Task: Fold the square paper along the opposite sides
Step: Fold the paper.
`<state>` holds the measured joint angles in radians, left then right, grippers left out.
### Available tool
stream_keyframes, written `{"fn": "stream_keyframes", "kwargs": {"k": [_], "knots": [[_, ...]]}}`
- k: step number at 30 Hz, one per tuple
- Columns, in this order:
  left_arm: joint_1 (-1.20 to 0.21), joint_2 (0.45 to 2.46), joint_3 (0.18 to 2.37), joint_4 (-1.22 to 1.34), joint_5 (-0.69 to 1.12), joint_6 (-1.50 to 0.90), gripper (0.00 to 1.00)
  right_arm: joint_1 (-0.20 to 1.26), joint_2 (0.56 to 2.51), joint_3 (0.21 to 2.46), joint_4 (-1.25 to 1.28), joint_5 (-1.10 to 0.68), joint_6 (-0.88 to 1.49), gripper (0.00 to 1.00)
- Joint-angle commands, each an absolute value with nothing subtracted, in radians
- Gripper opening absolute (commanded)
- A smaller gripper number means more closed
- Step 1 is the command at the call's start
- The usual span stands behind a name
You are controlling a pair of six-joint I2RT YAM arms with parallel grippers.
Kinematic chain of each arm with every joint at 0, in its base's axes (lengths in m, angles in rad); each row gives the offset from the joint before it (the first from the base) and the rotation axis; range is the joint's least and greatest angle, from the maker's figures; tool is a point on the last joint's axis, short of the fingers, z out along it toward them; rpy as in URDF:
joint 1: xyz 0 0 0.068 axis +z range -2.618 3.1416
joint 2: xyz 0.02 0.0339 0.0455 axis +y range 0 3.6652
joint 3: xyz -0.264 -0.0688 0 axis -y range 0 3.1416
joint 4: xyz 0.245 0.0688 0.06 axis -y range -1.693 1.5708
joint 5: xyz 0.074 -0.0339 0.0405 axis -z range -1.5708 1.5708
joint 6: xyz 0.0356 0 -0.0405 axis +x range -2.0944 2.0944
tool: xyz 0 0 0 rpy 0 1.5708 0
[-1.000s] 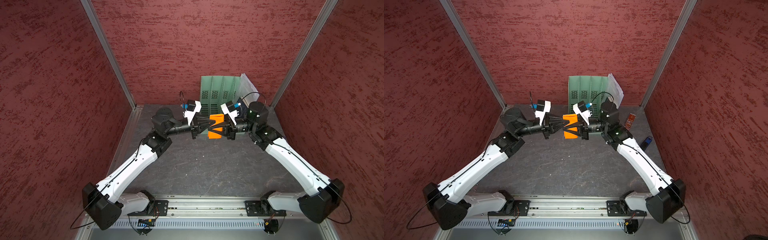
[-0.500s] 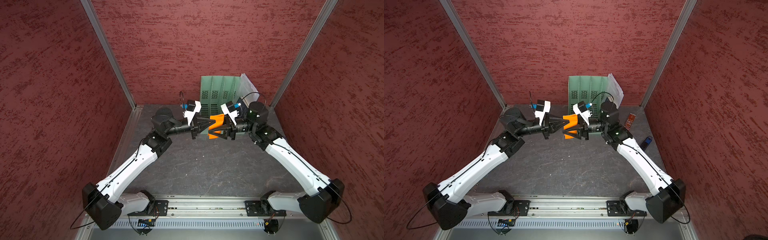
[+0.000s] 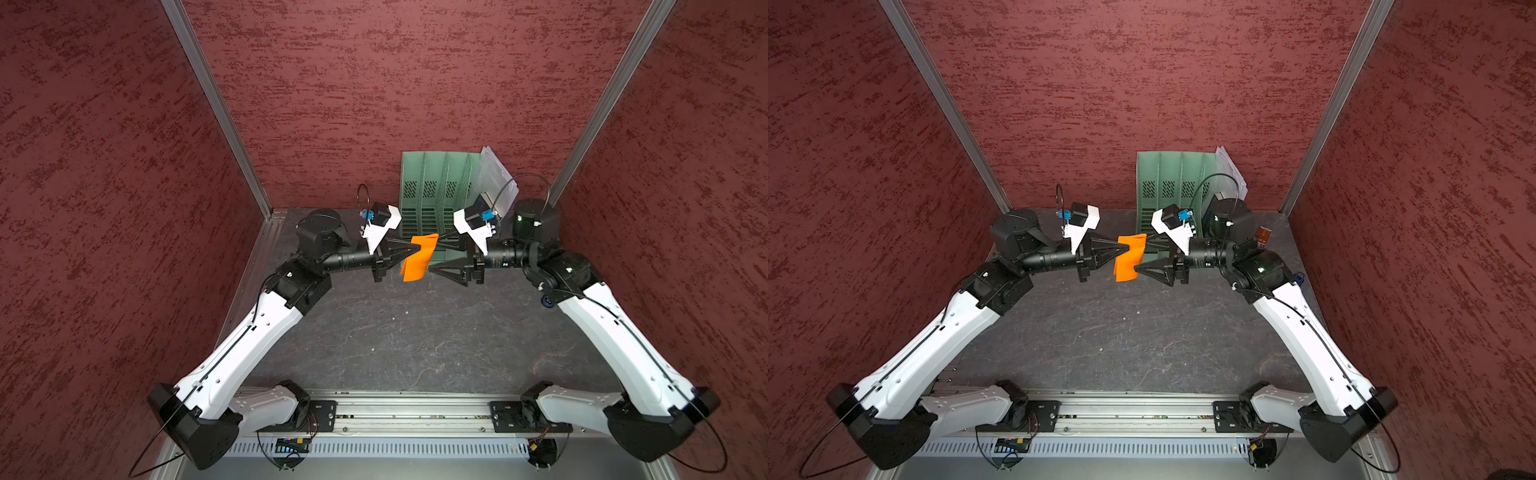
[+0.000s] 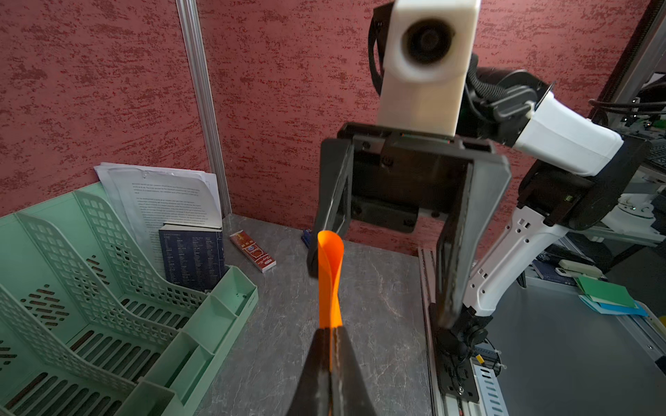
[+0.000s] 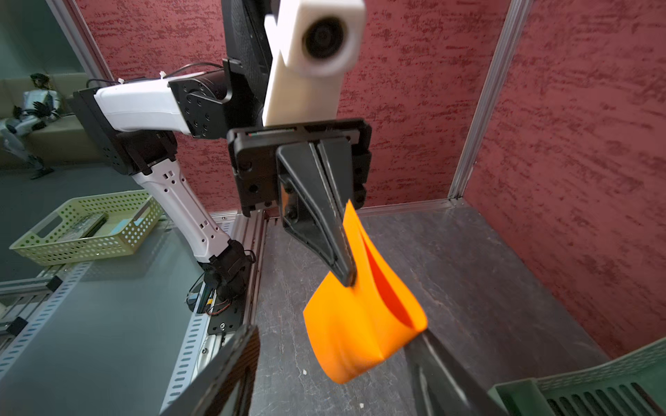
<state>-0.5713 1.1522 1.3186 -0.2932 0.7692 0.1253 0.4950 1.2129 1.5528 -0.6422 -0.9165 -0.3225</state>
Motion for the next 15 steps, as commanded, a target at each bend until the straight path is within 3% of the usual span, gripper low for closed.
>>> {"fn": "stream_keyframes", "kwargs": {"k": [1,6,15], "knots": [[-0.567,1.141,1.361,-0.451,0.813,0.197,0.03,0.503,1.212,1.624,-0.825,-0.867,-0.41,0.58],[-0.568,1.177,1.403,-0.526,0.864,0.213,0.04,0.514,1.252,1.692,-0.907,-0.872,-0.422,0.41],[-0.566,1.231,1.46,-0.633,0.823,0.273,0.04,0.606,1.32,1.764,-1.011,-0.738,-0.49,0.39]]}}
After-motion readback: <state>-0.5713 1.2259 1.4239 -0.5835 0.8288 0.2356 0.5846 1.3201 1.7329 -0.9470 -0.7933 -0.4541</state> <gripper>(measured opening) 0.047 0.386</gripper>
